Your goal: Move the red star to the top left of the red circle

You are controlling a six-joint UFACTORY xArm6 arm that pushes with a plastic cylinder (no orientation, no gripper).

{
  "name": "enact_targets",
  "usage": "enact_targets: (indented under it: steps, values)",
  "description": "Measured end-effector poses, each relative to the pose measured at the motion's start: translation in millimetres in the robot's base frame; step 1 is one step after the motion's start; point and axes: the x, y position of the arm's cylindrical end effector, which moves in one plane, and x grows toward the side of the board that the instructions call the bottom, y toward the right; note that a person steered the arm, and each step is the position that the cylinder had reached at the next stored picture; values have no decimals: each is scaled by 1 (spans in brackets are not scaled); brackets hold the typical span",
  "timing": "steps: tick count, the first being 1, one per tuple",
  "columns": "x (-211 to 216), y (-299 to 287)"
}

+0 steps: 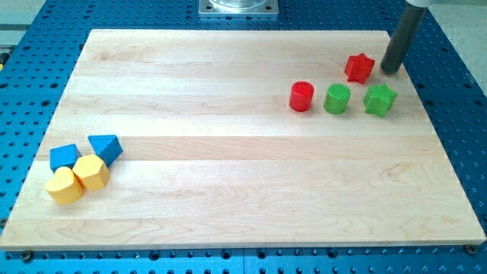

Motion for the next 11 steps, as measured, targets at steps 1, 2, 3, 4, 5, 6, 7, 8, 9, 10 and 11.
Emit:
enact_targets:
  steps: [1,2,3,4,5,6,7,8,9,10,11]
  values:
    - [27,-38]
    - [27,-21]
    - [27,-17]
    - [27,-16]
    - [27,-57]
    - [22,-47]
    - [22,-49]
    - [22,-75]
    - [22,-83]
    - [22,-92]
    - [22,-143]
